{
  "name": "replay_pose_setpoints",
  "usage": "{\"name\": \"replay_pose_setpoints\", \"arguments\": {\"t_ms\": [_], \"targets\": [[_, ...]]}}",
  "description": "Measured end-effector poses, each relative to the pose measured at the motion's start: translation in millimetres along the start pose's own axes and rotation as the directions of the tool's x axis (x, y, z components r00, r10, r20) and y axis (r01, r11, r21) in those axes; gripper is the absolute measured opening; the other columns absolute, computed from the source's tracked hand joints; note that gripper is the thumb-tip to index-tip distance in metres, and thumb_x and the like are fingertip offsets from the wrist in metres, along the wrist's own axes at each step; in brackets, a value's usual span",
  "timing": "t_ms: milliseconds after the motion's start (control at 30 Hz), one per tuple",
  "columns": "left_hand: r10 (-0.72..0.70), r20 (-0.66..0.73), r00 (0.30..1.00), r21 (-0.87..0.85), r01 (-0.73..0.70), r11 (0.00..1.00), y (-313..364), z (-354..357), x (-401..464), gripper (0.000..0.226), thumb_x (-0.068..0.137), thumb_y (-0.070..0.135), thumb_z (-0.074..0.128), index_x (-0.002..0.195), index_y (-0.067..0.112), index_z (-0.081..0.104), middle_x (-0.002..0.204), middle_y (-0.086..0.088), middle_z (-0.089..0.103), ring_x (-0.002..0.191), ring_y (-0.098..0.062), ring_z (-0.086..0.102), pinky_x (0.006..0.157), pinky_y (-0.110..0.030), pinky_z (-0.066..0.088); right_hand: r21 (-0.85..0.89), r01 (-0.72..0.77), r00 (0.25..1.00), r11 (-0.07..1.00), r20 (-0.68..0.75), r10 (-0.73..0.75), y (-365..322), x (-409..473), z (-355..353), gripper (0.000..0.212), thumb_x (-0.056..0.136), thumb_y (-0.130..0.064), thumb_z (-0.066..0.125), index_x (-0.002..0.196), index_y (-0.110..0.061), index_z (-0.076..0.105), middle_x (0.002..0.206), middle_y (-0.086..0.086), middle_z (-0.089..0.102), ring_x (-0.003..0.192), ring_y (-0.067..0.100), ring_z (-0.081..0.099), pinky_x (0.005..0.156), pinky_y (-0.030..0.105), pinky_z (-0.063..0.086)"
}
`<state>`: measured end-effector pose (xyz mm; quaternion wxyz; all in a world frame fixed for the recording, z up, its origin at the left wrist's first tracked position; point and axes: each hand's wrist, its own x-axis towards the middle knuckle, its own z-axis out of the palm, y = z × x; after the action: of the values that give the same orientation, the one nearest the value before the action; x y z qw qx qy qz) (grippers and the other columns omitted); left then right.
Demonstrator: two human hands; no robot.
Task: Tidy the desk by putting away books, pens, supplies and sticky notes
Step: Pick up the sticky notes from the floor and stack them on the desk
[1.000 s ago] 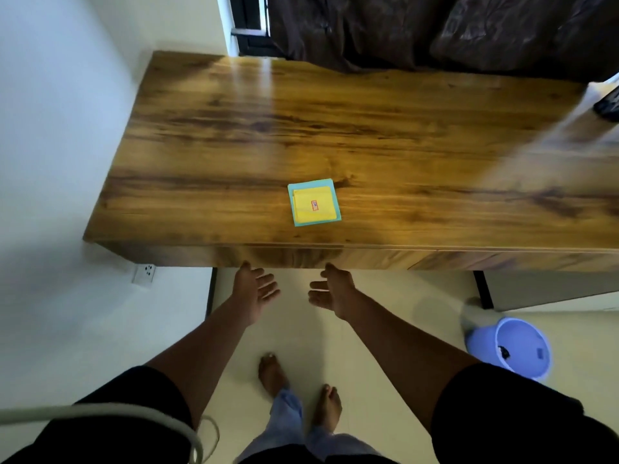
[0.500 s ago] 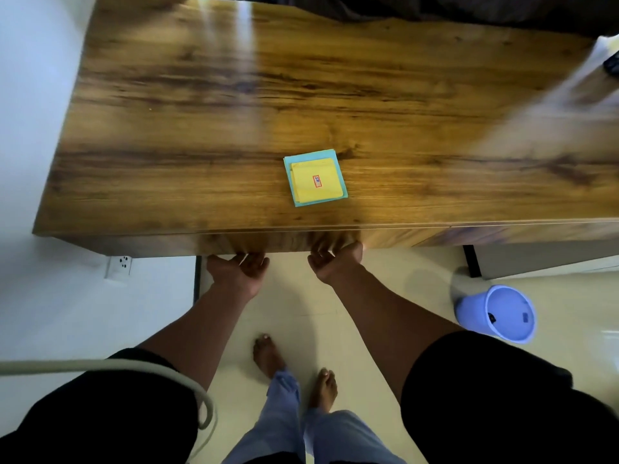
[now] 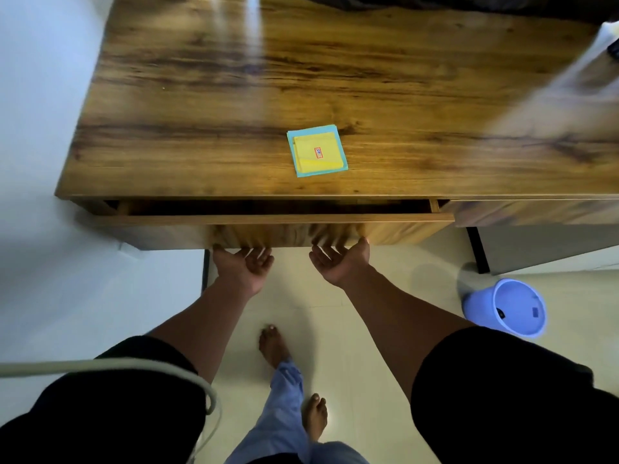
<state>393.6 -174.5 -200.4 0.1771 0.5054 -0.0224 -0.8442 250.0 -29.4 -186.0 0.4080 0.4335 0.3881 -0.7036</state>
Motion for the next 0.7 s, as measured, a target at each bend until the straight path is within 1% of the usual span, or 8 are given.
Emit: {"name": "replay_pose_setpoints", "arguments": {"t_ms": [133, 300, 400, 467, 533, 600, 633, 700], "targets": [[0.011, 0.000, 1.000, 0.072, -0.011, 0.997, -7.7, -18.9, -27.0, 0.082, 0.098, 0.068, 0.034, 0.149, 0.004, 0.039, 0.145, -0.025, 0.050, 0.135, -0.043, 0.048, 0.119, -0.053, 0.033, -0.005, -0.018, 1.000, 1.000, 0.007, 0.018, 8.7, -21.6, -22.6, 0.066, 0.098, -0.062, 0.040, 0.132, -0.007, 0.051, 0.130, 0.026, 0.060, 0.105, 0.043, 0.066, 0.105, 0.054, 0.049], [0.054, -0.073, 0.996, 0.268, -0.032, 0.963, -23.8, -32.6, -66.5, 0.068, 0.105, 0.055, 0.033, 0.142, -0.001, 0.045, 0.128, -0.022, 0.060, 0.117, -0.037, 0.060, 0.112, -0.049, 0.043, -0.046, 0.039, 0.999, 0.998, 0.028, -0.037, 26.3, -60.7, -51.4, 0.059, 0.100, -0.059, 0.040, 0.129, -0.009, 0.052, 0.119, 0.026, 0.065, 0.104, 0.043, 0.067, 0.101, 0.055, 0.052], [0.116, -0.076, 0.990, 0.494, -0.064, 0.867, -34.2, -38.8, -85.8, 0.048, 0.110, 0.031, 0.039, 0.141, -0.006, 0.044, 0.132, -0.023, 0.060, 0.119, -0.037, 0.061, 0.107, -0.048, 0.047, -0.092, 0.064, 0.997, 0.994, 0.051, -0.060, 36.4, -80.7, -64.8, 0.054, 0.102, -0.056, 0.039, 0.124, -0.010, 0.056, 0.115, 0.021, 0.070, 0.102, 0.038, 0.069, 0.095, 0.050, 0.054], [0.158, -0.048, 0.986, 0.658, -0.088, 0.748, -38.0, -47.4, -91.4, 0.032, 0.105, 0.016, 0.050, 0.129, -0.005, 0.053, 0.130, -0.024, 0.063, 0.108, -0.036, 0.066, 0.095, -0.047, 0.054, -0.147, 0.078, 0.995, 0.986, 0.066, -0.069, 45.5, -94.6, -72.3, 0.050, 0.104, -0.052, 0.041, 0.121, -0.008, 0.059, 0.103, 0.017, 0.071, 0.090, 0.032, 0.069, 0.084, 0.043, 0.055], [0.332, 0.030, 0.943, 0.871, -0.187, 0.454, -40.9, -54.7, -99.0, 0.011, 0.096, 0.010, 0.063, 0.102, 0.002, 0.066, 0.109, -0.023, 0.073, 0.087, -0.032, 0.073, 0.080, -0.045, 0.061, -0.279, 0.117, 0.992, 0.953, 0.071, -0.101, 55.4, -108.9, -73.9, 0.043, 0.104, -0.044, 0.046, 0.115, -0.006, 0.062, 0.088, 0.015, 0.069, 0.078, 0.029, 0.065, 0.074, 0.038, 0.054], [0.565, 0.261, 0.782, 0.962, -0.261, -0.083, -40.7, -53.7, -120.6, 0.013, 0.093, 0.018, 0.066, 0.083, 0.010, 0.070, 0.081, -0.011, 0.074, 0.069, -0.023, 0.071, 0.063, -0.037, 0.060, -0.482, 0.238, 0.971, 0.843, 0.082, -0.227, 64.7, -122.9, -72.0, 0.031, 0.103, -0.035, 0.050, 0.104, -0.009, 0.067, 0.080, 0.012, 0.070, 0.072, 0.025, 0.064, 0.069, 0.035, 0.053], [0.619, 0.397, 0.677, 0.916, -0.257, -0.307, -40.8, -48.3, -135.3, 0.017, 0.092, 0.022, 0.066, 0.080, 0.012, 0.071, 0.073, -0.005, 0.070, 0.063, -0.018, 0.066, 0.056, -0.030, 0.053, -0.581, 0.335, 0.937, 0.742, 0.119, -0.329, 67.8, -128.5, -69.9, 0.026, 0.100, -0.031, 0.053, 0.099, -0.012, 0.070, 0.079, 0.009, 0.071, 0.072, 0.023, 0.065, 0.068, 0.034, 0.054], [0.620, 0.569, 0.540, 0.814, -0.261, -0.520, -34.8, -36.1, -154.5, 0.018, 0.093, 0.029, 0.064, 0.082, 0.018, 0.073, 0.073, 0.002, 0.068, 0.064, -0.014, 0.062, 0.056, -0.025, 0.042, -0.727, 0.541, 0.799, 0.422, 0.289, -0.527, 68.7, -137.3, -64.3, 0.018, 0.096, -0.030, 0.057, 0.094, -0.018, 0.071, 0.084, 0.002, 0.073, 0.080, 0.021, 0.068, 0.070, 0.032, 0.055]]}}
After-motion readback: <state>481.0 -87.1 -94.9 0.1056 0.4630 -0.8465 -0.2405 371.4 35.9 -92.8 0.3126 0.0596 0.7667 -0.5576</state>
